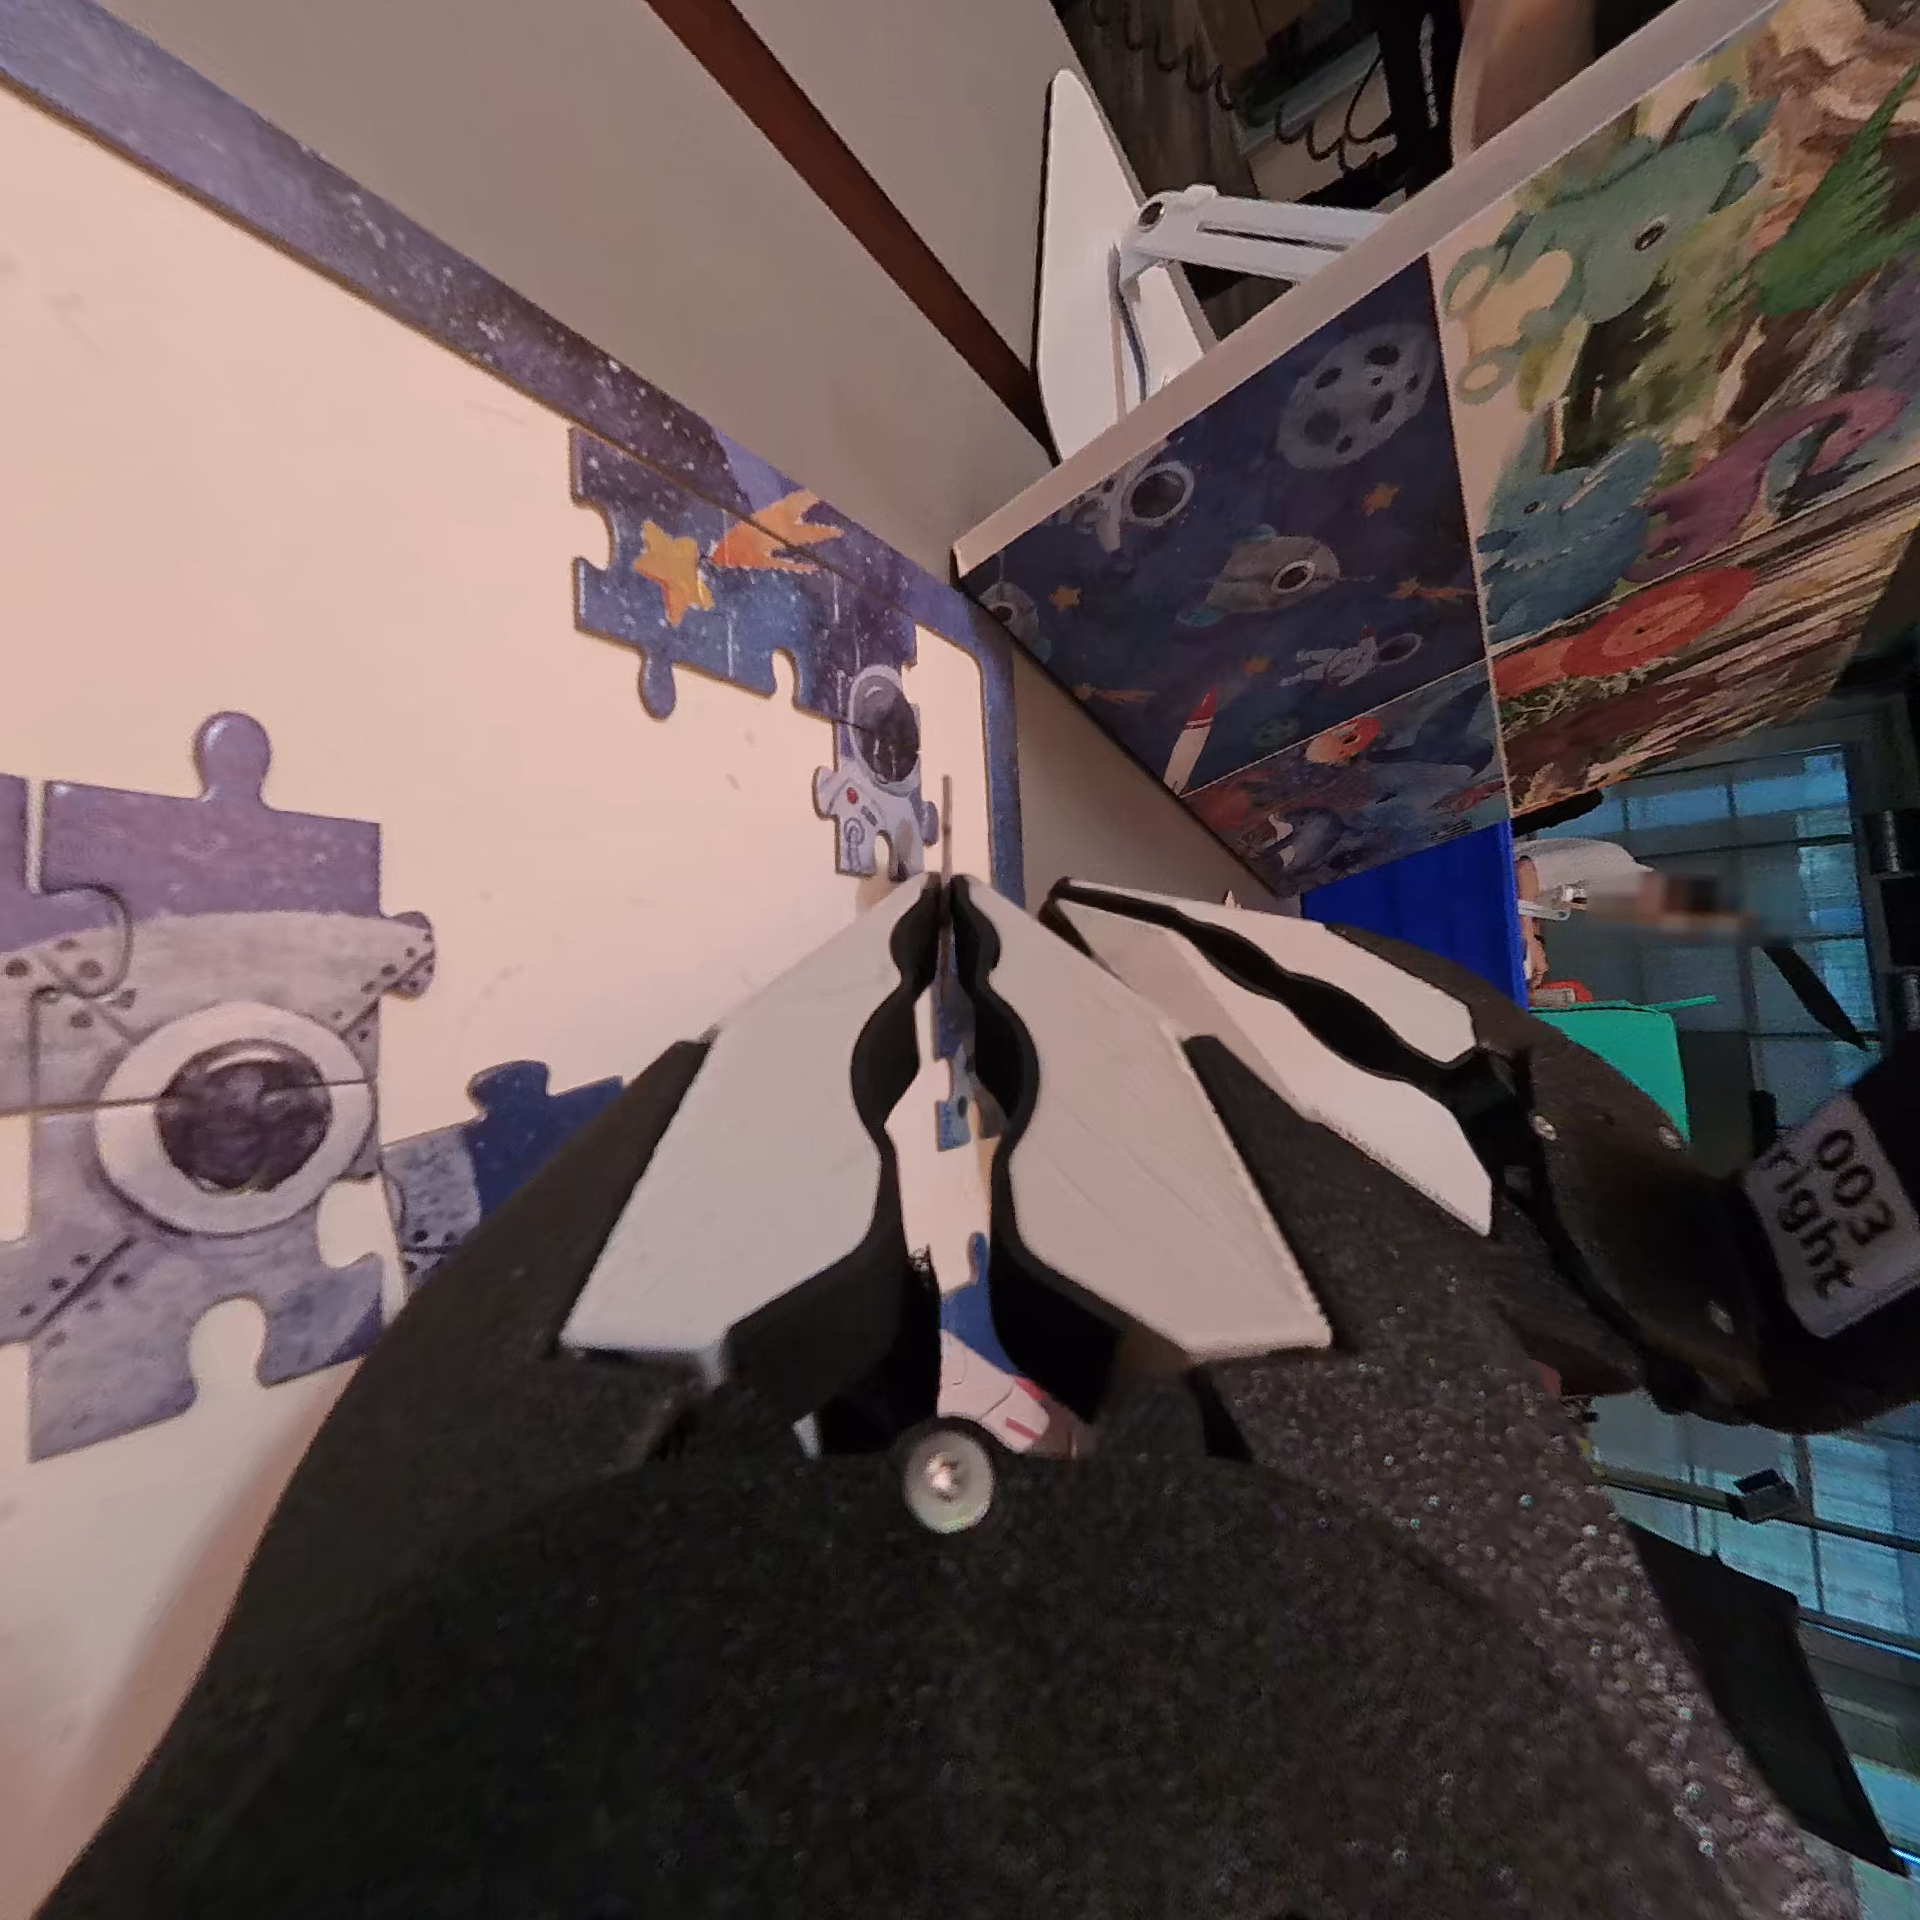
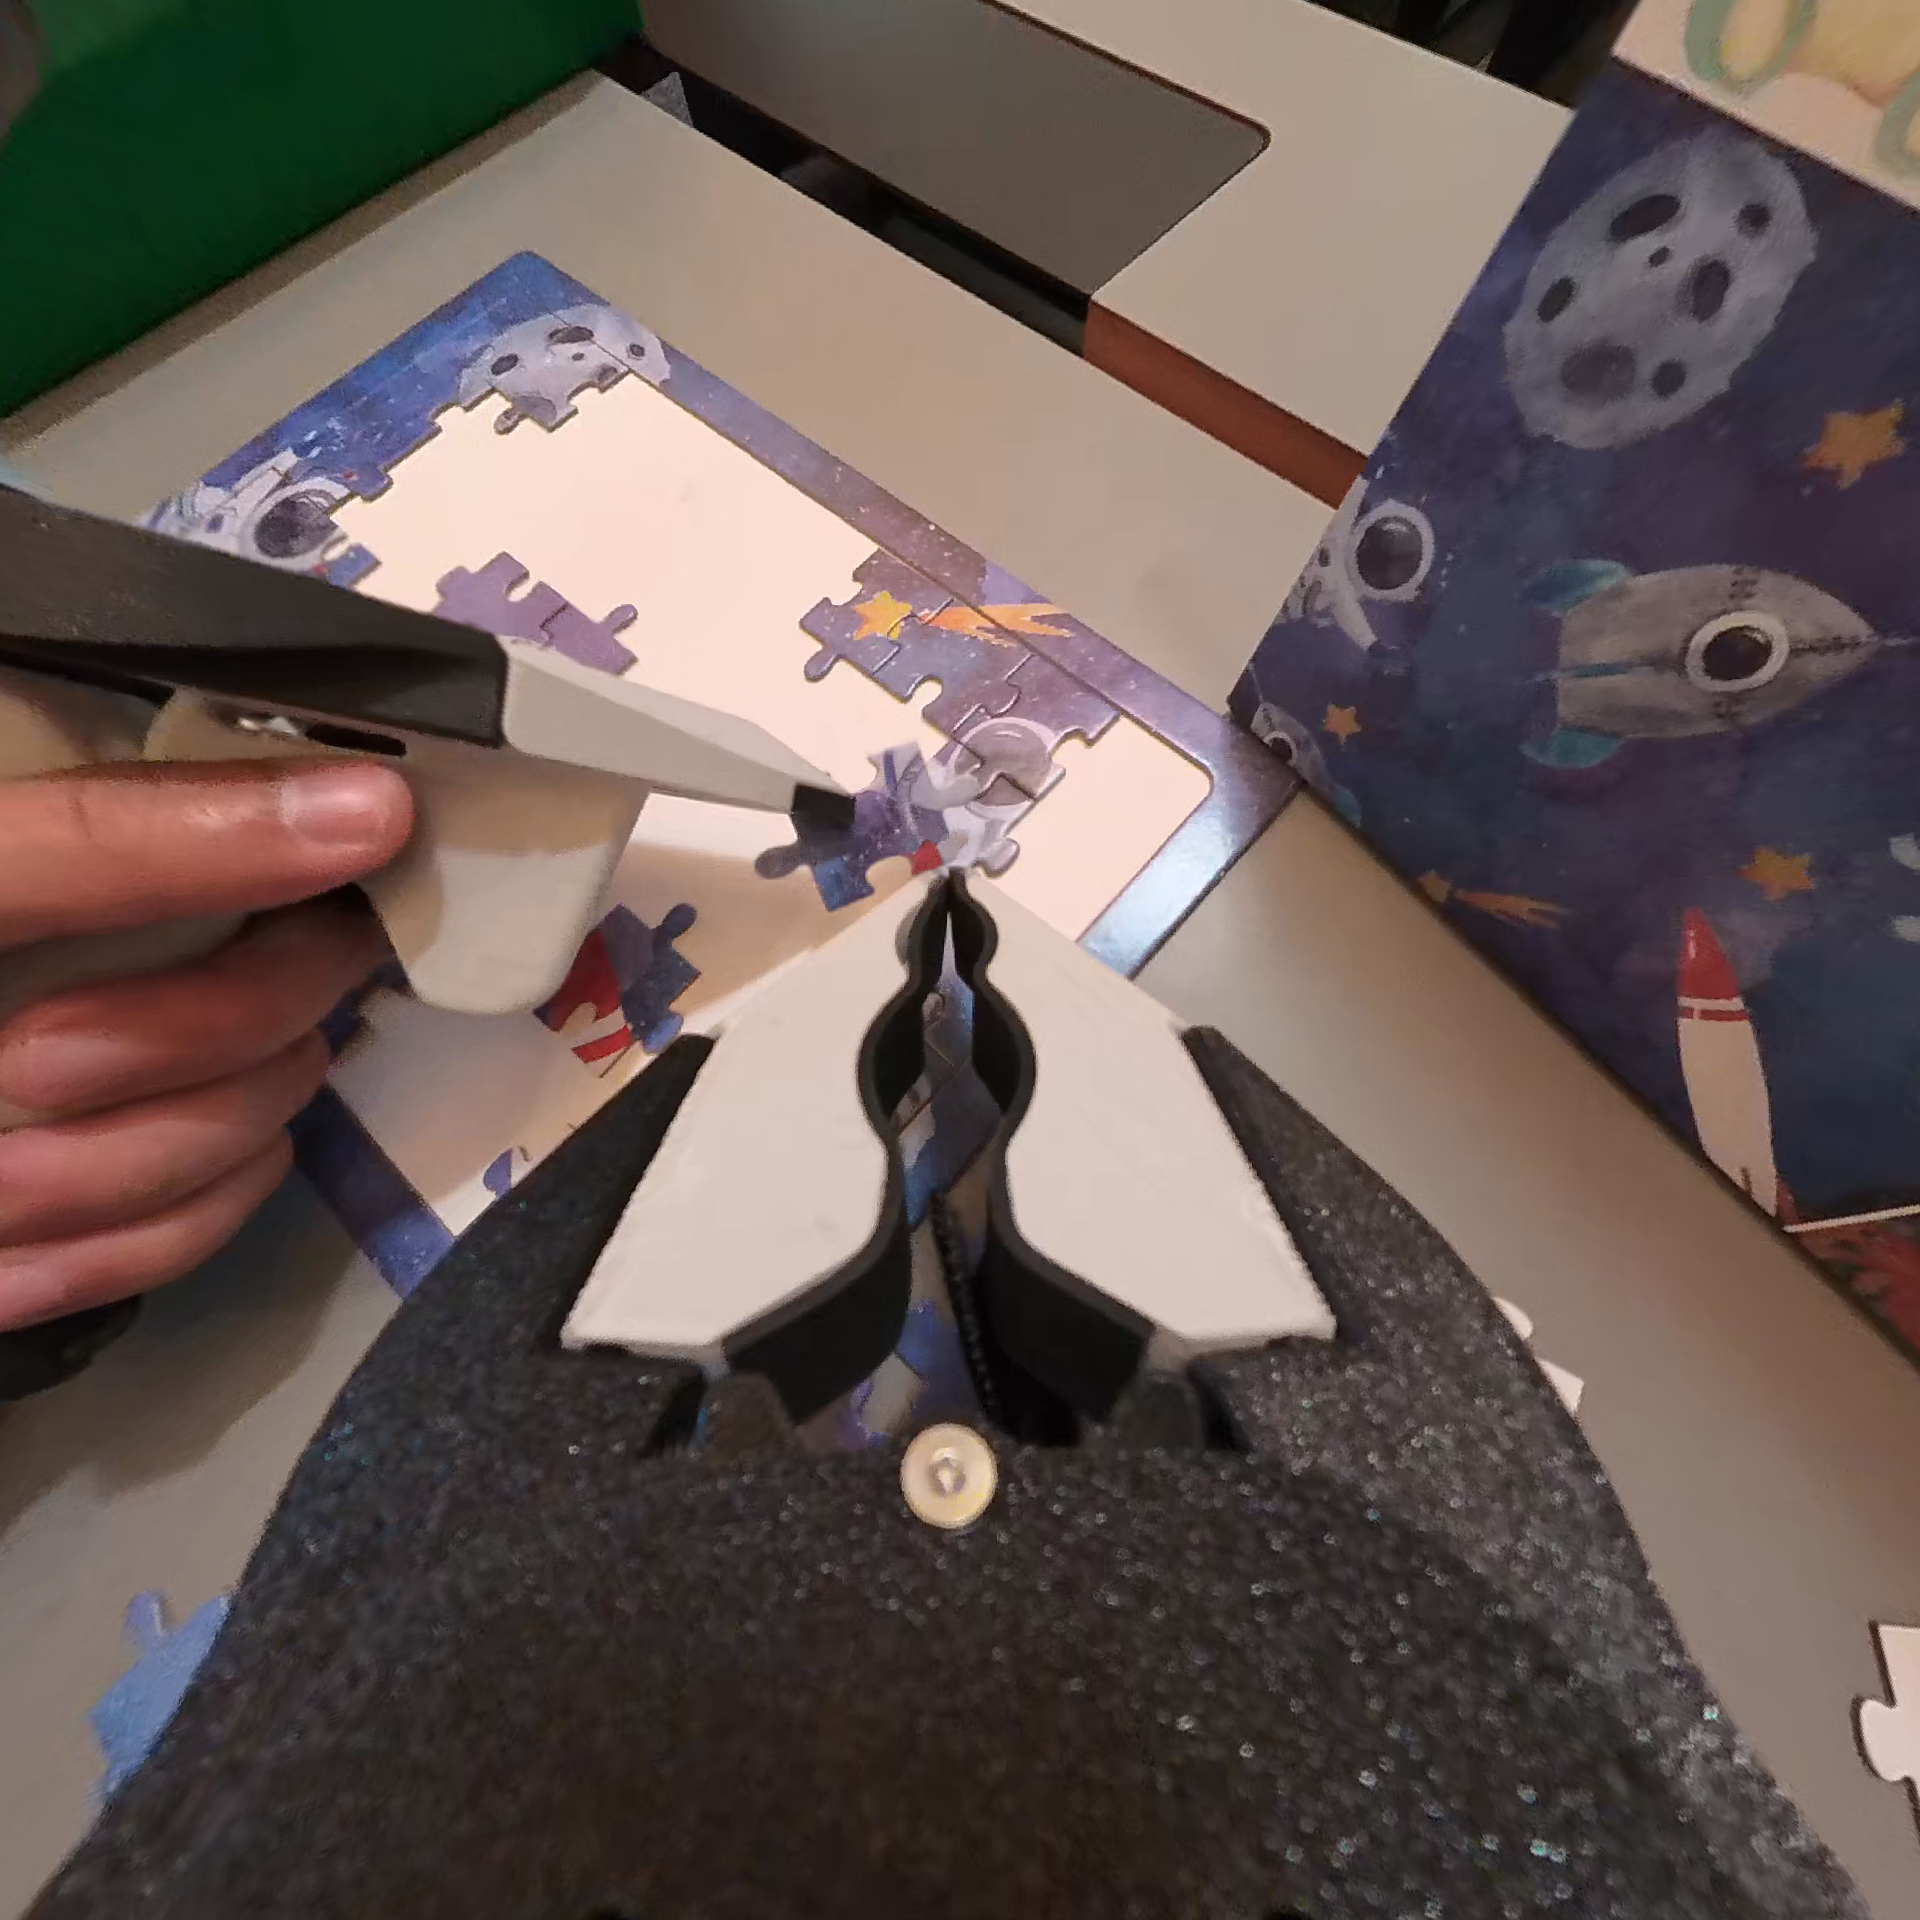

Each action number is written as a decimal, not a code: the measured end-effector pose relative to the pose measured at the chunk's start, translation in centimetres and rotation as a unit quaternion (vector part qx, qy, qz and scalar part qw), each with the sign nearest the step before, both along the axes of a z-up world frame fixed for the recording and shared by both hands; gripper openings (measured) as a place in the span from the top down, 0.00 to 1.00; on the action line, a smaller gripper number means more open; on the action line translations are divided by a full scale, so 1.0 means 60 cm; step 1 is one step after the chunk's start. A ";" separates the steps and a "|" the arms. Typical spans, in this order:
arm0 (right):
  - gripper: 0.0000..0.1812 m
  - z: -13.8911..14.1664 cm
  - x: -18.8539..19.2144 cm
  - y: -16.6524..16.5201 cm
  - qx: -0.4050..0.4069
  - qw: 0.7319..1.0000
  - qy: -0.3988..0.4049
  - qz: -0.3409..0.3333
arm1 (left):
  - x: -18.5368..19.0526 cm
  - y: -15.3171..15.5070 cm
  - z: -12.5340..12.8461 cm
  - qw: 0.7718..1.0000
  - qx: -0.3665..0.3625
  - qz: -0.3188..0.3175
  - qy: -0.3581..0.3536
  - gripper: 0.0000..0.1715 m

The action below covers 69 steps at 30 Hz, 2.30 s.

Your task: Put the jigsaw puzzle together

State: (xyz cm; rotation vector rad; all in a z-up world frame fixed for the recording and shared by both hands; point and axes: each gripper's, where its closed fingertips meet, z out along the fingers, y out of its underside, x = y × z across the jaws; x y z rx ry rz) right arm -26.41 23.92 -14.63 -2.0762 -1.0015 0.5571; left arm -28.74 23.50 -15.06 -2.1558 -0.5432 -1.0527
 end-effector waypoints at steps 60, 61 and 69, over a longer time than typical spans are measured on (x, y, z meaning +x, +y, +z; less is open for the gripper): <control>1.00 -0.035 -0.024 0.000 0.010 0.998 -0.049 0.025 | 0.022 -0.027 -0.017 0.999 -0.020 -0.039 0.006 0.98; 1.00 -0.034 -0.024 0.000 0.011 0.998 -0.048 0.026 | 0.020 -0.027 -0.015 0.999 -0.020 -0.039 0.005 0.98; 1.00 -0.038 -0.027 -0.001 0.018 0.998 -0.053 0.032 | 0.010 -0.030 -0.021 0.999 -0.023 -0.036 0.024 0.95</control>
